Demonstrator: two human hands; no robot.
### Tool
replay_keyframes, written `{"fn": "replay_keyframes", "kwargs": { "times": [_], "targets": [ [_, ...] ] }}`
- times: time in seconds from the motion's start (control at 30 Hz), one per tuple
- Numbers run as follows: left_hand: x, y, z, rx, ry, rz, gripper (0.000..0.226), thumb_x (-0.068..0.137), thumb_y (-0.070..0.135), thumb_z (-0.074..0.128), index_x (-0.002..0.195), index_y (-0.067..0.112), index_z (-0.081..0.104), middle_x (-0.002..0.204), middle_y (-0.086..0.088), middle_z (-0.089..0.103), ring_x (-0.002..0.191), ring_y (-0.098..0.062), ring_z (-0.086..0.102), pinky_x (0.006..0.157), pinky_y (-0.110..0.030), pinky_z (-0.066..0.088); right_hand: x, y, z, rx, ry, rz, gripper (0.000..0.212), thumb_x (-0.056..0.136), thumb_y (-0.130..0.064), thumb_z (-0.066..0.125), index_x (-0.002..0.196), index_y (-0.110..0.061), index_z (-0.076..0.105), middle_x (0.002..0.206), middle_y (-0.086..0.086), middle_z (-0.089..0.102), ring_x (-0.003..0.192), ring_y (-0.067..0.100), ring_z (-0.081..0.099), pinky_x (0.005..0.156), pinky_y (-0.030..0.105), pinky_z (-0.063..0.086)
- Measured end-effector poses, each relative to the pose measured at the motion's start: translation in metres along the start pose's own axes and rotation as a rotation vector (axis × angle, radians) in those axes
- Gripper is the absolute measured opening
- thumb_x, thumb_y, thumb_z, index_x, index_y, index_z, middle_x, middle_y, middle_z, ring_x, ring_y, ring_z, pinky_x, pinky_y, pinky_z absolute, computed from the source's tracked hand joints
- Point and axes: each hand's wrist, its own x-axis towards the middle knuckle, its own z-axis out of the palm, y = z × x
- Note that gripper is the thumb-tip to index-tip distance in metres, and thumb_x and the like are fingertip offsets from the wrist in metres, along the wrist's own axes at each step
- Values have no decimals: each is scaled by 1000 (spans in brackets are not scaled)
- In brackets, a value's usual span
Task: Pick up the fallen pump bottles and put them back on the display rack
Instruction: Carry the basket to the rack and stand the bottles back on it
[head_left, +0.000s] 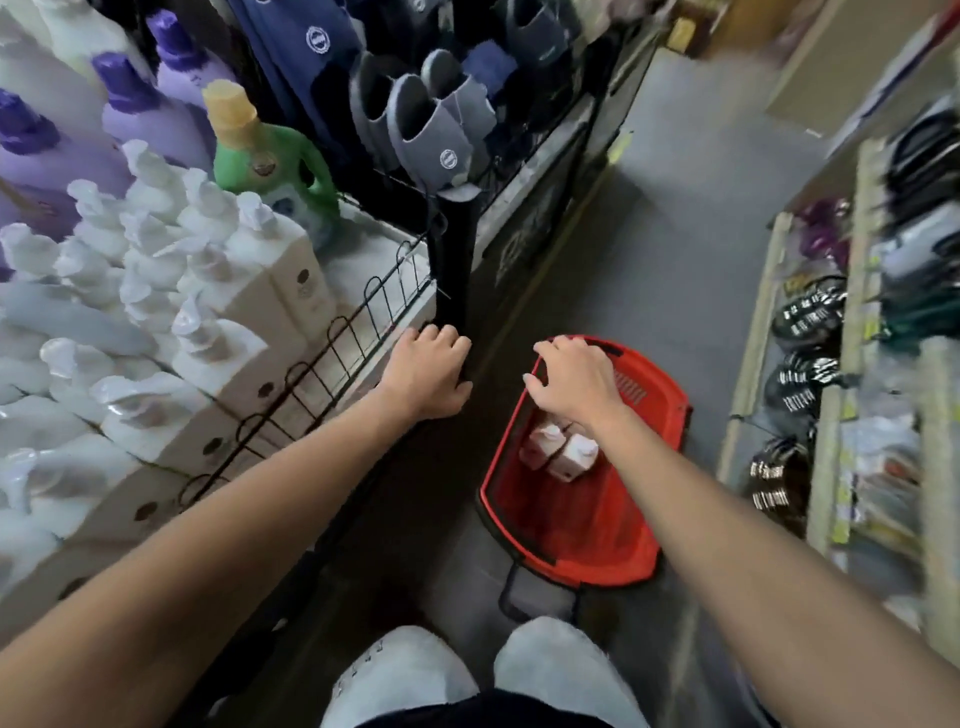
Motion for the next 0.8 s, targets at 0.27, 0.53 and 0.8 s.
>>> {"fn": "replay_keyframes", "kwargs": {
  "times": [0.27,0.53,0.8],
  "targets": [
    [66,103,19,-32,-105,48,52,88,46,49,127,11,51,124,-7,56,115,-29,53,90,-37,39,-10,114,18,-23,-84,88,45,89,-43,50,122,-14,57,120,10,60,116,32,52,91,41,42],
    [138,197,60,-127,-265,-82,52,89,46,50,128,12,48,127,-8,55,117,-29,52,93,-39,40,9,220,57,40,-198,59,39,88,-36,48,118,-14,59,119,11,60,116,33,52,91,41,41],
    [194,245,148,-326,-389,-271,64,88,45,54,138,10,37,131,-10,52,121,-33,52,95,-43,41,36,274,152,163,-352,100,47,90,-41,48,130,-17,53,128,10,56,117,33,51,92,41,41]
  ]
}}
